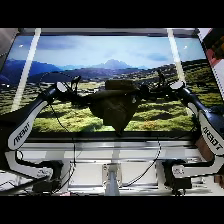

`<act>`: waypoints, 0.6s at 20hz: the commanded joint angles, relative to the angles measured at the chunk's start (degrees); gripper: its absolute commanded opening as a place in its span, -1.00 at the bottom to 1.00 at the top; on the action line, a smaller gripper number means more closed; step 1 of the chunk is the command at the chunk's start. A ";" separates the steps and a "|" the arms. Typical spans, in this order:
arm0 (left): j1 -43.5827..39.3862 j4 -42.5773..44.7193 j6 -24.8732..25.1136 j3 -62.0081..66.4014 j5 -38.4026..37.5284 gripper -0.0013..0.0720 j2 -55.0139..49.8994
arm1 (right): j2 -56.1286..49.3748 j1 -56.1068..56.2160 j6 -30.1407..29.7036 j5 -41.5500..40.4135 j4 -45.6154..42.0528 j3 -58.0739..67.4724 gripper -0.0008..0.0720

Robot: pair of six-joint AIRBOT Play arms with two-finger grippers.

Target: Fold the clothes and pants, and hang the long-sleeved shirts on hangers.

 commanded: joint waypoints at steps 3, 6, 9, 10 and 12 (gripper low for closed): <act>2.49 2.19 -0.22 0.39 5.55 -0.90 9.94 | 0.04 -0.37 -0.20 9.20 -13.16 15.85 -0.88; 5.40 4.87 -0.24 0.35 5.75 -0.90 21.40 | 0.04 -2.45 2.43 10.45 -14.88 25.11 -0.88; 6.40 8.09 -0.68 0.35 5.07 -0.90 32.74 | 0.04 -4.70 2.73 10.67 -14.91 31.74 -0.88; 6.40 10.19 -2.78 0.35 5.05 -0.90 36.20 | 0.04 -5.38 2.78 10.95 -14.91 33.81 -0.88; 6.40 13.51 -7.34 0.35 4.52 -0.90 42.12 | 0.04 -5.99 3.37 12.20 -15.02 37.07 -0.88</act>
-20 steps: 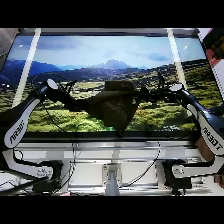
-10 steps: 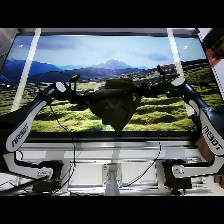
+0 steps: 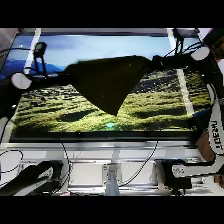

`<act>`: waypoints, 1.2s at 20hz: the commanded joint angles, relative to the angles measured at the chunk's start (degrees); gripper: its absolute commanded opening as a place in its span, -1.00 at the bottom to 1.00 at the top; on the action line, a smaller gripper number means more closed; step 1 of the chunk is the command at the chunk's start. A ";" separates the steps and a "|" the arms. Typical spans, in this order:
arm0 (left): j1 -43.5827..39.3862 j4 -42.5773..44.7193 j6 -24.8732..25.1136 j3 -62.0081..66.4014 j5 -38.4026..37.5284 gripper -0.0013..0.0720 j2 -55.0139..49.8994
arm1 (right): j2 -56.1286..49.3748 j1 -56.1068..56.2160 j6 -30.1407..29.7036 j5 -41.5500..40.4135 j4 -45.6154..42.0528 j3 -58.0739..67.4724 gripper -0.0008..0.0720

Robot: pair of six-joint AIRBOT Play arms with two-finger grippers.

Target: Fold the clothes and pants, and hang the long-sleeved shirts on hangers.

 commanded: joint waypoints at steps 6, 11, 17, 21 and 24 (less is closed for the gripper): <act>0.28 6.73 -6.08 0.04 -15.74 -0.90 21.22 | 0.04 -1.27 0.42 15.52 -1.64 14.10 -0.88; -3.10 6.54 -15.30 -0.50 -31.85 -0.90 25.79 | -0.02 0.02 -5.55 25.81 -1.64 14.69 -0.88; -15.80 4.46 -28.04 -16.96 -20.24 -0.90 24.55 | -3.89 3.85 -11.98 15.76 -6.45 9.38 -0.88; -27.36 -5.03 -29.00 -32.41 9.92 -0.90 18.78 | -10.34 3.69 -12.15 2.67 -11.28 9.25 -0.88; -34.77 -9.16 -29.03 -37.68 26.38 -0.89 10.69 | -14.05 3.74 -12.17 -4.72 -11.63 9.25 -0.88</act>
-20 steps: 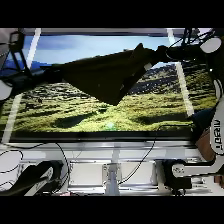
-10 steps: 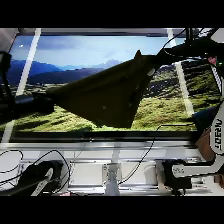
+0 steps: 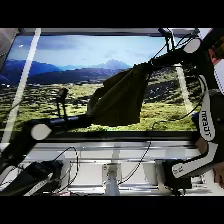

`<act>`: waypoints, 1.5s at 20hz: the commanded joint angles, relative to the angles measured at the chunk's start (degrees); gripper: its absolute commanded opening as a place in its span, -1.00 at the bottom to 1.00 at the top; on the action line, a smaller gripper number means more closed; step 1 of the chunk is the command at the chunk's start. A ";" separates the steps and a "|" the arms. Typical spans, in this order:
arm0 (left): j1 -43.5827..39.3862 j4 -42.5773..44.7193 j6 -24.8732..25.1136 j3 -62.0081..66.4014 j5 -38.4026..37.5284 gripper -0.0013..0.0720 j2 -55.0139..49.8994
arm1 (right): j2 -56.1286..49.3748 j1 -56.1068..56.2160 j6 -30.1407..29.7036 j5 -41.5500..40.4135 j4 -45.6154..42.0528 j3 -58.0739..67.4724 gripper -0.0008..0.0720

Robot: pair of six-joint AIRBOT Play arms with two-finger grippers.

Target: Fold the clothes and pants, and hang the long-sleeved shirts on hangers.

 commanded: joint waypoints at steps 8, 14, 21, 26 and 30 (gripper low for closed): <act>-11.56 -13.81 -1.09 -6.51 39.67 0.95 -18.47 | -4.63 0.09 -0.33 -18.10 -3.15 -0.15 0.42; -8.90 -3.54 -1.05 -6.49 48.26 0.95 -6.99 | -1.79 -2.73 7.15 -9.92 -12.50 0.61 -0.27; -1.95 8.85 -0.44 -6.49 48.04 -0.14 2.01 | -0.76 -16.59 7.41 25.57 -9.03 -3.93 -0.88; -0.42 9.42 -0.44 -6.56 47.23 -0.14 2.01 | 10.99 -18.08 2.56 17.05 0.74 -27.56 -0.88; -0.28 9.42 -0.44 -6.73 46.73 -0.14 1.60 | 19.56 -18.08 2.58 9.46 9.14 -44.74 -0.28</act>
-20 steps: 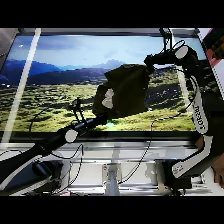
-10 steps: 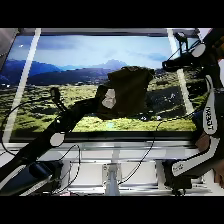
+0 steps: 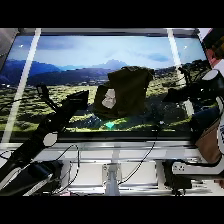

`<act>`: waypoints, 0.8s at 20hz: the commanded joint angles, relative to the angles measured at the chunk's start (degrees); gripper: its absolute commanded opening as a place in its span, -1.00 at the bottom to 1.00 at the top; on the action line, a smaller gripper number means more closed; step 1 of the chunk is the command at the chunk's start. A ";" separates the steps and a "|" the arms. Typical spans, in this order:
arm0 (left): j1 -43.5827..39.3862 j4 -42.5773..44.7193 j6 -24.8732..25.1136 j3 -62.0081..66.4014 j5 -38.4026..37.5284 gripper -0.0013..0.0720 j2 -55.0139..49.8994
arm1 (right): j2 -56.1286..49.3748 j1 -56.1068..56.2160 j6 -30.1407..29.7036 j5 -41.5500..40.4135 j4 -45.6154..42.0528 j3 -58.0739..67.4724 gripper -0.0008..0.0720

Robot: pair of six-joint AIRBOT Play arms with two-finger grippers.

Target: Fold the clothes and pants, and hang the long-sleeved shirts on hangers.

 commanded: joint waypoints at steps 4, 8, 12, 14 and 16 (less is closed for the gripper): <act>0.31 0.46 -0.02 -0.07 -0.66 -0.14 -0.90 | 4.76 -0.31 -0.52 -10.43 14.47 -19.67 0.39; 0.31 0.46 0.00 -0.07 -0.66 -0.14 -0.98 | 0.42 0.57 0.96 -11.04 21.31 -20.72 0.55; 0.31 0.46 -0.02 -0.07 -0.66 -0.14 -1.55 | -4.28 4.52 2.54 -16.92 23.56 -20.70 0.55; 0.31 0.46 -0.02 -0.07 -0.68 -0.14 -1.68 | -5.38 6.19 3.58 -20.65 25.14 -20.70 0.54; 0.31 0.48 0.00 -0.07 -2.29 -0.14 -1.92 | -5.42 7.26 3.69 -24.04 25.73 -20.65 0.50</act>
